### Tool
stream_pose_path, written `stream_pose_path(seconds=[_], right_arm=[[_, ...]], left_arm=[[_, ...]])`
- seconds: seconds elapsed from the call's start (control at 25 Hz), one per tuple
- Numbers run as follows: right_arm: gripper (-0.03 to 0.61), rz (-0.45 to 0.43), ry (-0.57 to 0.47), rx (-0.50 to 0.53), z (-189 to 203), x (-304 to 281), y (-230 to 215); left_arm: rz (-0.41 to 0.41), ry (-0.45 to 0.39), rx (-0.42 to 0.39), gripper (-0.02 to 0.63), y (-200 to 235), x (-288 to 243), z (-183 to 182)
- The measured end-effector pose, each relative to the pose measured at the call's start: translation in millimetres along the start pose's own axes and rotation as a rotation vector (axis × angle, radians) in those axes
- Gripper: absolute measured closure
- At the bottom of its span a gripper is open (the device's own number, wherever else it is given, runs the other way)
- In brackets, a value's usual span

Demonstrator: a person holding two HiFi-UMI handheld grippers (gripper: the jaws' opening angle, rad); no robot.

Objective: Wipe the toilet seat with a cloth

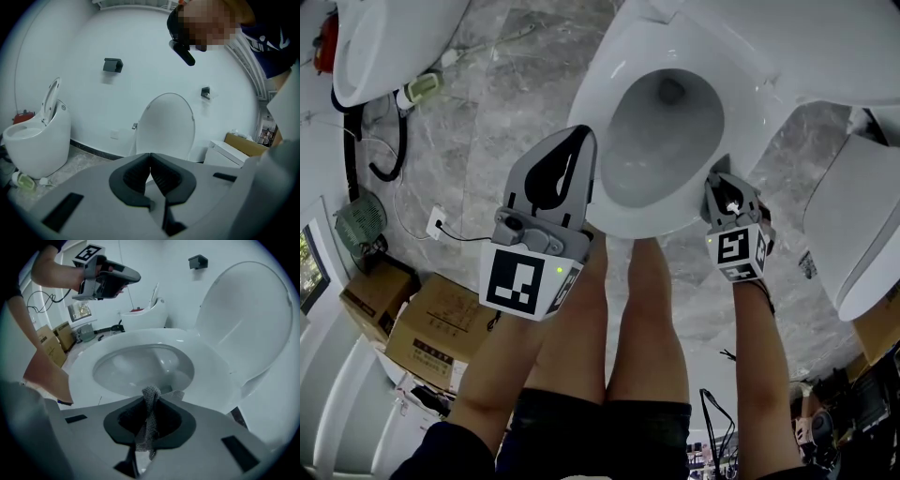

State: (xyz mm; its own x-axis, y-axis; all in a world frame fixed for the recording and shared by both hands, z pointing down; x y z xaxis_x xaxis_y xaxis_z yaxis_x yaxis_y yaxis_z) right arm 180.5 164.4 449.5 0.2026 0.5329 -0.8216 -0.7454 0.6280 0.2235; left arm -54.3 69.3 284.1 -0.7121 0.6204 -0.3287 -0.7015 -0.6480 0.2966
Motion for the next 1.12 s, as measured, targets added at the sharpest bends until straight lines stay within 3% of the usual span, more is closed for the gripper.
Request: stream_pose_path(seconds=[0.2,0.36,0.48,0.56,0.76,0.84,0.96,1.12], right_arm=[[0.515,-0.152,-0.016,-0.111,-11,21,93],[0.515,-0.319,-0.060,-0.024,-26,33,150],[0.515,-0.347,-0.073,0.036,-24,34,154],[0.514,-0.308,-0.077,0.066,-14,34,136],[0.514,-0.027,-0.070,-0.002,13,23,32],[0.514,0.029,-0.072,0.000,15,18,5],[0.515,0.035,-0.028,-0.101,18,14,9],[0.517,-0.006,-0.060,-0.149,3,23,72]], left_arm=[[-0.005,-0.003,-0.007,0.594,0,7,-2],[-0.006,-0.004,-0.009,0.594,-2,9,1],[-0.007,0.001,-0.004,0.594,-5,10,6],[-0.001,0.006,-0.002,0.594,-9,11,8],[0.009,0.009,-0.020,0.594,-10,16,4],[0.004,0.003,-0.018,0.594,-9,17,4],[0.004,-0.001,-0.013,0.594,-9,16,6],[0.003,0.002,-0.012,0.594,-11,18,5]])
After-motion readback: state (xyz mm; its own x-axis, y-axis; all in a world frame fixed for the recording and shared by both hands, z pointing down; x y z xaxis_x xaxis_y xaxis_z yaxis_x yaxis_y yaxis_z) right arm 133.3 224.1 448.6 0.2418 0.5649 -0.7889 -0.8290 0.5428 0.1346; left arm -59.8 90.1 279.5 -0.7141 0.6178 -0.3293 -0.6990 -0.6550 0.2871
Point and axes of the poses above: the fingertips, and each gripper's own axes: x backward along the fingers, y to its left, z out of its underside, the point moved 6 cm from there along x, backward along the fingers, and after that the axes turned 12 degrees about z, right-handed, at the moved point
